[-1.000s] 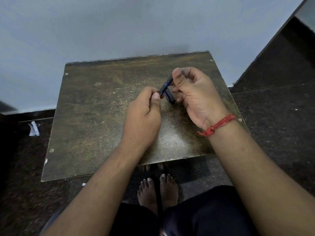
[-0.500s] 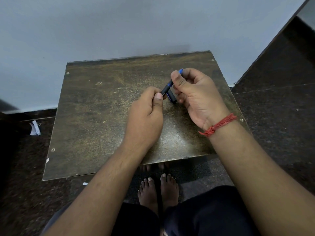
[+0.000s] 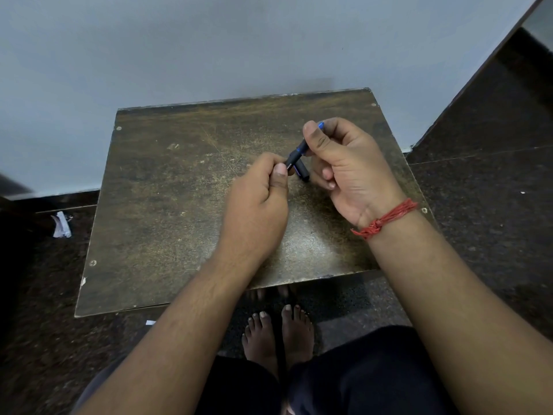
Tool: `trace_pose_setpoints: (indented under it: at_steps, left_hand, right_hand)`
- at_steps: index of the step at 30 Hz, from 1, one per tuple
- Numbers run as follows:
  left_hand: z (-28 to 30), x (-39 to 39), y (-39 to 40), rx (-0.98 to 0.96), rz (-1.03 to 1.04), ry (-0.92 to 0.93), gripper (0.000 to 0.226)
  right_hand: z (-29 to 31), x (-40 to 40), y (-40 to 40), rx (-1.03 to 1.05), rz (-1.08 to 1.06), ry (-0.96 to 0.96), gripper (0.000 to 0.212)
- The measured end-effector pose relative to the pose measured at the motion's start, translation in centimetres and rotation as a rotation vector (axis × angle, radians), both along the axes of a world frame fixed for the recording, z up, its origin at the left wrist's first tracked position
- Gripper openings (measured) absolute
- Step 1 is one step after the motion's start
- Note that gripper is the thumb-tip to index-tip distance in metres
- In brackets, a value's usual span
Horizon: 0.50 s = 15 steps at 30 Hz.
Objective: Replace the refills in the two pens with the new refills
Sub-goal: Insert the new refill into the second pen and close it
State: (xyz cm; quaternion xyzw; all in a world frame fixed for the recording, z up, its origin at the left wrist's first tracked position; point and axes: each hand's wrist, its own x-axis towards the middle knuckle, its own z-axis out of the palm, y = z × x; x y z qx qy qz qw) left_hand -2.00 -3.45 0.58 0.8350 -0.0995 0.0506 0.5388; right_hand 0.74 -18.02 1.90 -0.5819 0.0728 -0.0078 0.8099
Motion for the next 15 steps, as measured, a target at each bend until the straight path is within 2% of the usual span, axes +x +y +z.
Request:
trace_pose_setpoints:
  at_steps: [4,6,10,14,15]
  left_hand:
    - [-0.03,0.06,0.11,-0.022,0.014,0.015,0.024]
    - [-0.09,0.15,0.2,-0.031,0.029,0.015,0.024]
    - [-0.18,0.22,0.15,-0.029,0.034,0.014,0.024]
    - [-0.1,0.11,0.07,-0.007,0.02,-0.001,0.024]
    - [-0.06,0.06,0.02,-0.004,0.013,-0.005,0.022]
  right_hand:
    - [0.03,-0.17,0.16,-0.057,-0.021,0.02,0.018]
    - [0.16,-0.2,0.14,-0.024,0.005,0.01,0.013]
    - [0.36,-0.25,-0.15,0.019,0.066,-0.003,0.017]
    - [0.34,-0.16,-0.02,0.022,0.045,-0.005,0.004]
    - [0.25,-0.14,0.09,0.018,0.025,0.004,0.008]
